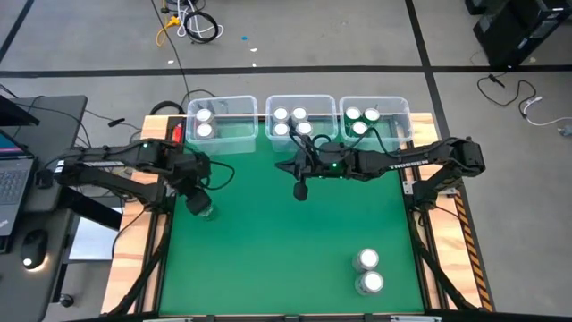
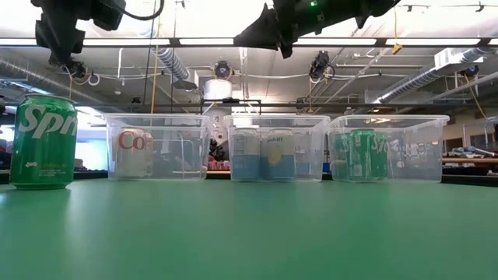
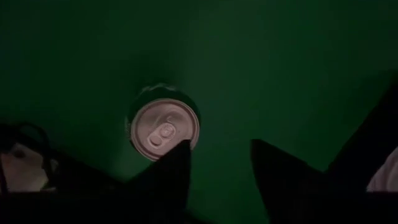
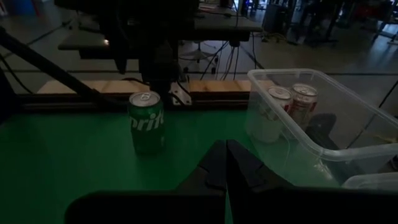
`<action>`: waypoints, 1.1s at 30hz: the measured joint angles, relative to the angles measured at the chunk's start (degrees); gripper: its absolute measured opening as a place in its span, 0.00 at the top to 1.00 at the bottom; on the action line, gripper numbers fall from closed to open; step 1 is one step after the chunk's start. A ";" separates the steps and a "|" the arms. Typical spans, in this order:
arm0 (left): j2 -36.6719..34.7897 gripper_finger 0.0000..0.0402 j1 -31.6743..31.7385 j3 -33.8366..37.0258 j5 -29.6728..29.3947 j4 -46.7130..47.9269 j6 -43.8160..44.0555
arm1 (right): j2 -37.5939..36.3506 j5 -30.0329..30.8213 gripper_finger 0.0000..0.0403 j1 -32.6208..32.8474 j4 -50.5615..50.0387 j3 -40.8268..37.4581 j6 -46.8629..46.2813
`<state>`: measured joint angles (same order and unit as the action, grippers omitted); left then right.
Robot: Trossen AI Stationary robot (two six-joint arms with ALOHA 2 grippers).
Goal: Sort soda cans
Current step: Put the green soda can into the right transparent bin
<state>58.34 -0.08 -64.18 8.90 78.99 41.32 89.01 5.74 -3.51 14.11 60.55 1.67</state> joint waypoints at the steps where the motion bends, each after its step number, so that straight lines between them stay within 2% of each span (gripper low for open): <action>1: 0.69 0.54 0.00 0.00 0.49 0.06 1.00 | 0.00 0.00 1.00 0.00 -0.04 0.00 0.00; 9: 6.38 0.23 0.00 0.00 0.58 3.07 2.43 | 0.00 0.00 1.00 -0.02 -1.08 0.00 -0.23; 12: 8.06 0.15 0.00 0.38 0.15 6.15 1.11 | 0.00 0.02 1.00 -0.02 -1.40 0.00 -0.61; 16: 8.56 0.07 -0.84 2.96 -0.43 5.84 0.22 | 0.00 0.02 1.00 0.13 -1.42 0.00 -0.65; 22: 8.54 0.02 -1.67 7.34 -2.59 3.38 -0.40 | 0.00 0.02 1.00 0.17 -1.42 0.02 -1.70; 33: 8.51 0.03 -1.92 13.29 -2.61 -7.67 -2.39 | 0.00 0.02 1.00 0.17 -1.57 0.02 -1.71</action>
<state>66.85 -1.99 -50.89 6.29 71.32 38.94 89.01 5.76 -3.33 12.53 60.58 -0.03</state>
